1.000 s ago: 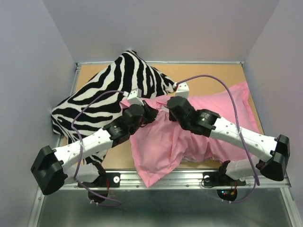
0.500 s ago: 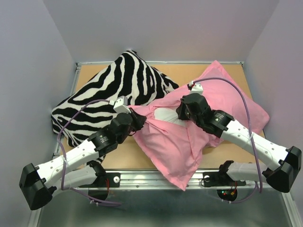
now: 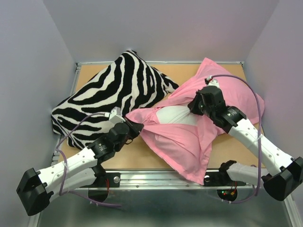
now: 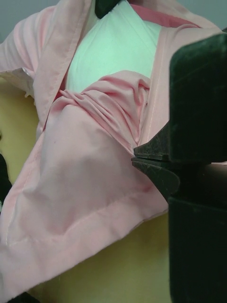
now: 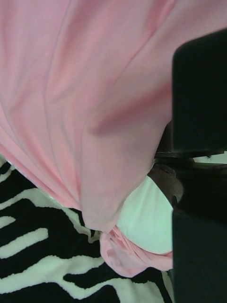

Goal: Remove the pillowcase from the pillow

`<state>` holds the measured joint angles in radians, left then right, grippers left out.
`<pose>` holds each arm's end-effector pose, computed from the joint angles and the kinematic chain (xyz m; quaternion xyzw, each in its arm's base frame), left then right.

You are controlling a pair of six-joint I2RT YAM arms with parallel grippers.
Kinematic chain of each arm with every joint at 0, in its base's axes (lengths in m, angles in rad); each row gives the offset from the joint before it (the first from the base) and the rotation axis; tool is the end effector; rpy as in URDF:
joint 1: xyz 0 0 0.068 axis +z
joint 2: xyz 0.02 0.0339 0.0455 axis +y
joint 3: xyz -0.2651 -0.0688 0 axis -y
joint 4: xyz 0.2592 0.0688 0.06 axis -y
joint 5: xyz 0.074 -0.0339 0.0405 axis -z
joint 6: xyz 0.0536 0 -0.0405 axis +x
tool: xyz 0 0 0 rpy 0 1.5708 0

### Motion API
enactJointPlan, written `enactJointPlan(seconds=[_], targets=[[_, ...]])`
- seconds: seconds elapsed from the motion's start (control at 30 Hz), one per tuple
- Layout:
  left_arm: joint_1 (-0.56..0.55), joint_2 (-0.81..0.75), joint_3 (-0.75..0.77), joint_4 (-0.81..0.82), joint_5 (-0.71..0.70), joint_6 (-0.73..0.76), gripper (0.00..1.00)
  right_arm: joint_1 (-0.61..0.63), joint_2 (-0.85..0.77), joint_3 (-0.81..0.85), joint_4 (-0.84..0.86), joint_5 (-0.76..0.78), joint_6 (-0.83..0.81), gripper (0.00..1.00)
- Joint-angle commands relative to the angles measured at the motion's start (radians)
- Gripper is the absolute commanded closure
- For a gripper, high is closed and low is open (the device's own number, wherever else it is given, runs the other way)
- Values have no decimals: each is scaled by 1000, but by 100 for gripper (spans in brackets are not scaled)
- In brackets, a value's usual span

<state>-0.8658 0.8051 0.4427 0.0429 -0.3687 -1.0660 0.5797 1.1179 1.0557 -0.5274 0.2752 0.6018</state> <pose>0.1557 -0.1532 0.2299 -0.1864 0.7821 -0.3891 0.4496 0.2345 0.1362 0.3258 0.0743 0.8729 0.1595 0.4550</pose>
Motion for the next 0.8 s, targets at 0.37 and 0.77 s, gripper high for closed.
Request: enactJointPlan(seconds=[0.37, 0.77], targets=[[67, 66, -115, -5, -69, 27, 100, -146, -81, 101, -11, -130, -72, 97], [-27, 419, 45, 192, 39, 164, 100, 78, -53, 180, -74, -220, -163, 32]])
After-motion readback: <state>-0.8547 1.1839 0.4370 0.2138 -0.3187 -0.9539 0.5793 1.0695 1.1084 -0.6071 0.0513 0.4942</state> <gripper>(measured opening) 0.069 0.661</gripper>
